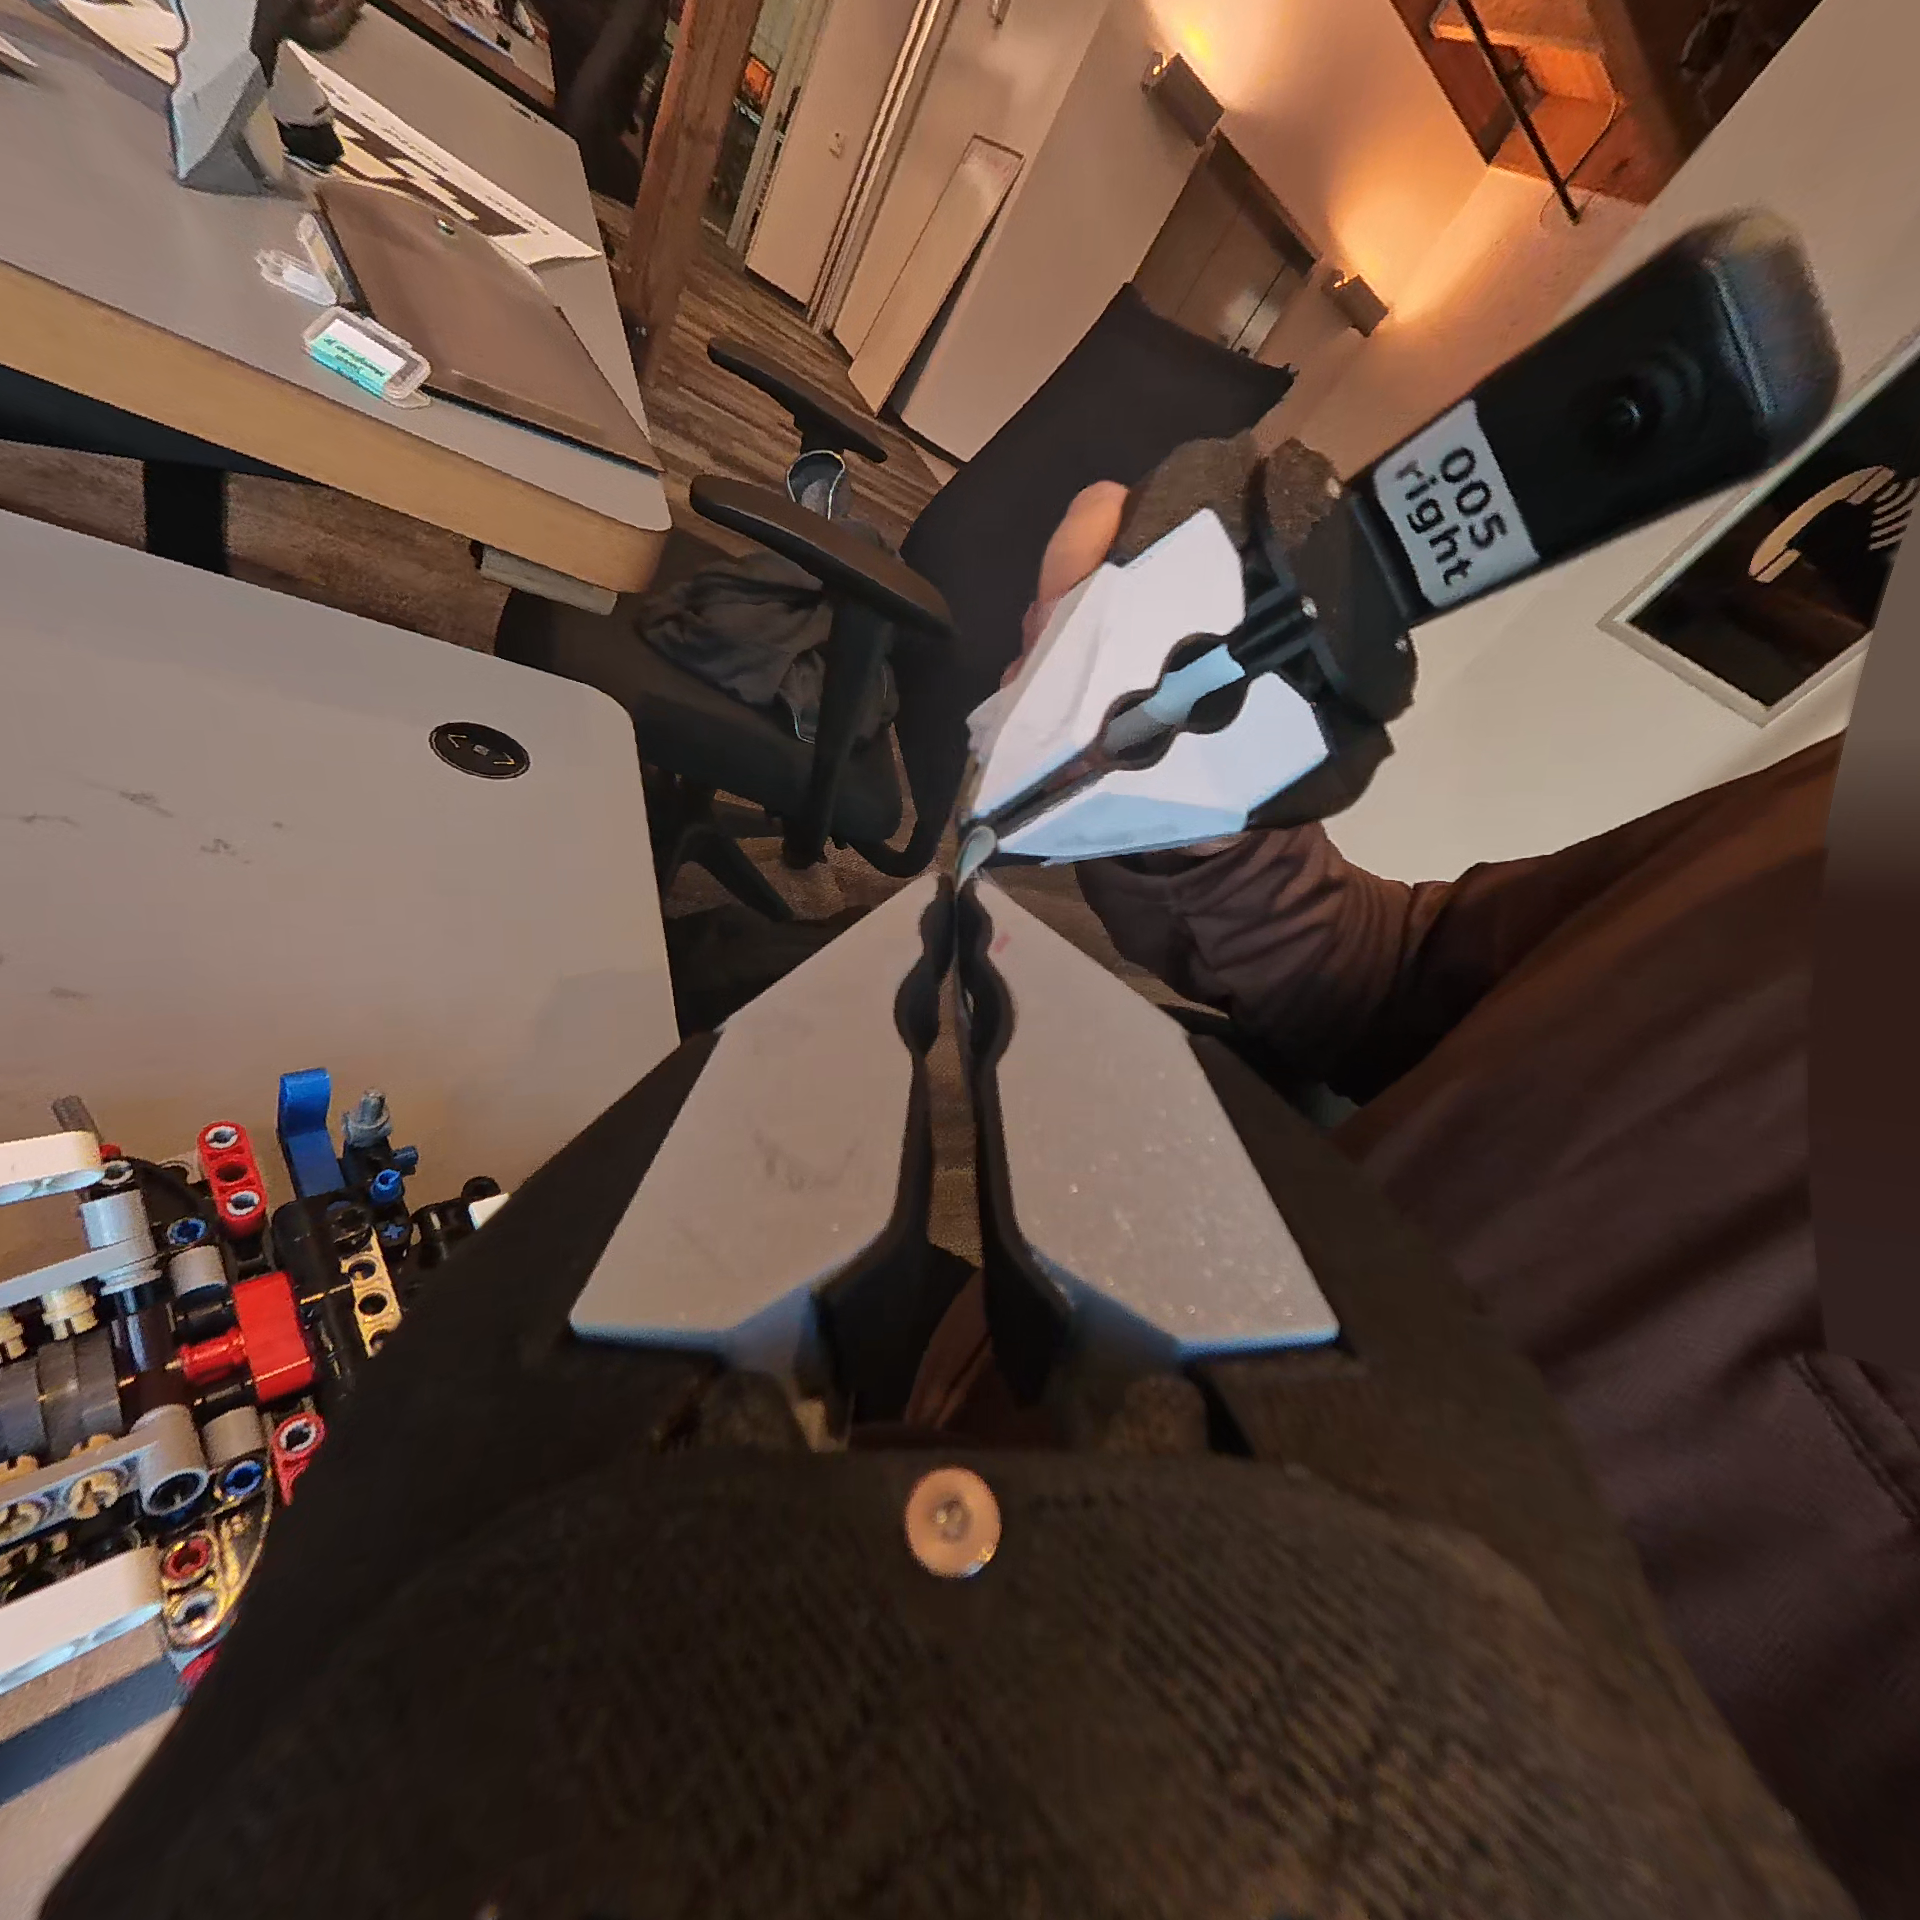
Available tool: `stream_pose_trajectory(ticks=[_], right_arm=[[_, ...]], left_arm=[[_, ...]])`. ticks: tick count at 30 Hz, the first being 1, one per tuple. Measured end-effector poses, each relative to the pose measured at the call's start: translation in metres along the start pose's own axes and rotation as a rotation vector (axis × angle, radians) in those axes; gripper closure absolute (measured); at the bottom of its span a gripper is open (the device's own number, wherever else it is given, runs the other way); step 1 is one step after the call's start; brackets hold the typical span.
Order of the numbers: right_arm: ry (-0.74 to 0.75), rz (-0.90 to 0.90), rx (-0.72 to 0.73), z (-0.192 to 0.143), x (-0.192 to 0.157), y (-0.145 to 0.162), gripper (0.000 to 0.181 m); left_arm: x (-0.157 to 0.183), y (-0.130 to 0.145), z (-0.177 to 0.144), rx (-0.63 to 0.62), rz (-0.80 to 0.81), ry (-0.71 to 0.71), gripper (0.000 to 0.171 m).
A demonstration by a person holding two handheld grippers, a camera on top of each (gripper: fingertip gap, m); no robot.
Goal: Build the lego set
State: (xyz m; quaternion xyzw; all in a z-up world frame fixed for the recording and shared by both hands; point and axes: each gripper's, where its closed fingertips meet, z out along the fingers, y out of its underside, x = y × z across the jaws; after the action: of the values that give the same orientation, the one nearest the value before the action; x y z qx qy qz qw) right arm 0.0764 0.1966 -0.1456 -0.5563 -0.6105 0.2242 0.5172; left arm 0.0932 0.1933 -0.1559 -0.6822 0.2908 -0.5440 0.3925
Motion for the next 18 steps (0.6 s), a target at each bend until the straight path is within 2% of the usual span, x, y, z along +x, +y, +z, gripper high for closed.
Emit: stream_pose_trajectory(ticks=[10, 18], right_arm=[[0.126, -0.233, -0.064, 0.0016, 0.0014, 0.0007, 0.181], [0.012, -0.028, 0.010, 0.0001, -0.0001, 0.0014, 0.181]], left_arm=[[-0.0003, -0.0005, -0.0007, 0.030, -0.098, 0.046, 0.171], [0.0037, -0.0042, -0.0077, 0.032, -0.015, 0.036, 0.167]])
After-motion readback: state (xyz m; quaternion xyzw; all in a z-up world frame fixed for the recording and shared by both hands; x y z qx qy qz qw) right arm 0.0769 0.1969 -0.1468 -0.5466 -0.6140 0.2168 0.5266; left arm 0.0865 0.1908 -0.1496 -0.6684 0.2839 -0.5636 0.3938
